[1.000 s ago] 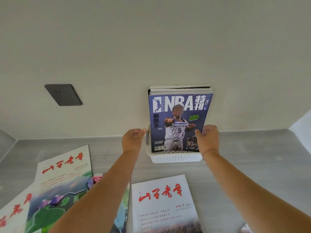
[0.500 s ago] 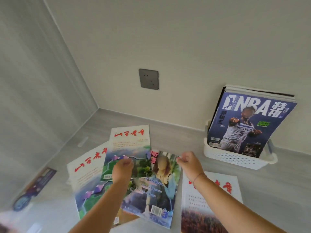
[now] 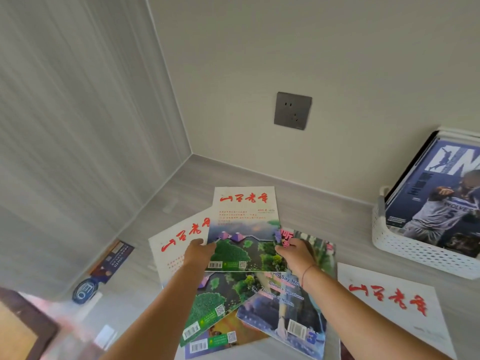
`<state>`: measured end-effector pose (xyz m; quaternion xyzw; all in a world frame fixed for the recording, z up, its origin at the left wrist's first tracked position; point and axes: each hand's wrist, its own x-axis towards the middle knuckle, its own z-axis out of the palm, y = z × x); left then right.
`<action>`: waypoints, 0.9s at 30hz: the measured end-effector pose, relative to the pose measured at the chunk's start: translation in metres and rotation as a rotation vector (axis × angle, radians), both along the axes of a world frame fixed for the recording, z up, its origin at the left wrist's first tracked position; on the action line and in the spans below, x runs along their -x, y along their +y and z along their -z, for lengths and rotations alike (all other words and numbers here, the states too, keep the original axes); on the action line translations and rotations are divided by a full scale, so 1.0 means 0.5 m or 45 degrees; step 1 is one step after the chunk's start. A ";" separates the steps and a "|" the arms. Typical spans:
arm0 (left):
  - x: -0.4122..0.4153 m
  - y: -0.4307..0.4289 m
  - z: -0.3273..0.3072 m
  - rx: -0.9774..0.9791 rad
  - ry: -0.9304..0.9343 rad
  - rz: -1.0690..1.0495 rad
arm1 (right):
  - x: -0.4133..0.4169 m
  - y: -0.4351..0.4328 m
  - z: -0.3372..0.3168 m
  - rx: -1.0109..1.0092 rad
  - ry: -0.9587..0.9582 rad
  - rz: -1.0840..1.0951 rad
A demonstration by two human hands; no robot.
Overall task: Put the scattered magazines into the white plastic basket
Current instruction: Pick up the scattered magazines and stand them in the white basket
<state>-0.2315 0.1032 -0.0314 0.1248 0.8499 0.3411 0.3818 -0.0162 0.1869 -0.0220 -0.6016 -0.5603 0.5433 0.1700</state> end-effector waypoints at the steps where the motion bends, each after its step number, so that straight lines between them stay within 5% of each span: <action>1: 0.004 0.011 0.000 -0.010 -0.008 0.013 | 0.008 0.003 0.000 0.021 0.008 0.013; 8: 0.043 0.025 0.010 -0.279 -0.513 -0.148 | 0.021 0.022 0.011 0.120 -0.055 0.134; 13: 0.048 0.031 0.010 -0.308 -0.342 -0.080 | 0.018 0.023 0.040 0.171 -0.022 0.154; 16: 0.034 0.035 0.009 -0.123 -0.180 0.105 | 0.012 0.018 0.054 0.180 0.011 0.116; 20: 0.022 0.039 -0.016 -0.236 -0.019 0.255 | 0.010 0.017 0.057 0.121 0.014 0.182; 24: 0.002 0.036 -0.081 -0.519 -0.160 0.312 | -0.003 0.017 0.045 0.200 0.089 0.222; 27: -0.021 0.041 -0.136 -0.668 -0.289 0.415 | -0.027 0.010 0.029 0.463 0.448 0.368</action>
